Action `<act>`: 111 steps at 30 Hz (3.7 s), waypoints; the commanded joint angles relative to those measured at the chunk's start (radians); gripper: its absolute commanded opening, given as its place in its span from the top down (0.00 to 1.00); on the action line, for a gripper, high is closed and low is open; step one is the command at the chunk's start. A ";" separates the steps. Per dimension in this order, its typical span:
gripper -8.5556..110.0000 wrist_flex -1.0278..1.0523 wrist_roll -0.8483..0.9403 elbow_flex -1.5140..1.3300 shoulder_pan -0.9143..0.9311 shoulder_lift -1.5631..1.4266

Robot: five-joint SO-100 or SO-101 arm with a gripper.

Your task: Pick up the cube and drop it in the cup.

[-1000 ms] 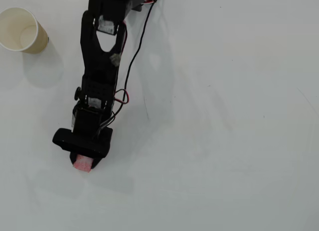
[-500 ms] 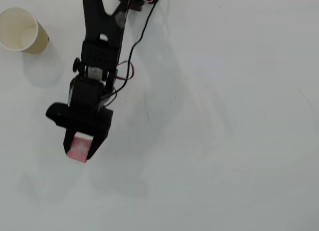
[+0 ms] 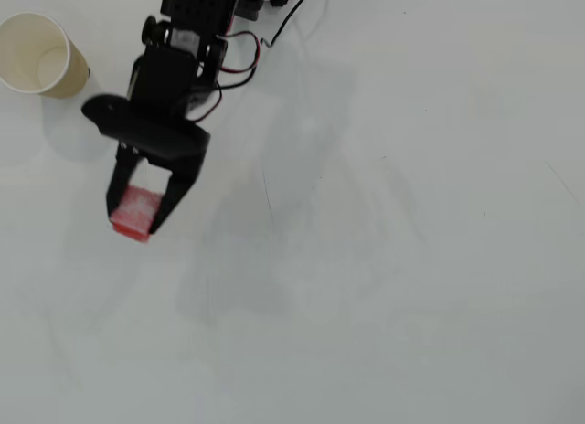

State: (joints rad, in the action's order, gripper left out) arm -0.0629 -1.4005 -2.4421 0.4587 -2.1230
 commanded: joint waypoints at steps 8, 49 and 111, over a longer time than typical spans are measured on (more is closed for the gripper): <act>0.84 0.109 0.017 -0.057 0.190 -0.327; 0.85 0.446 0.049 -0.173 0.753 -0.503; 0.64 0.333 0.038 -0.057 0.738 -0.342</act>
State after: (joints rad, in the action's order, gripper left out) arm 0.3114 -1.3606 -2.5940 1.1980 -2.4574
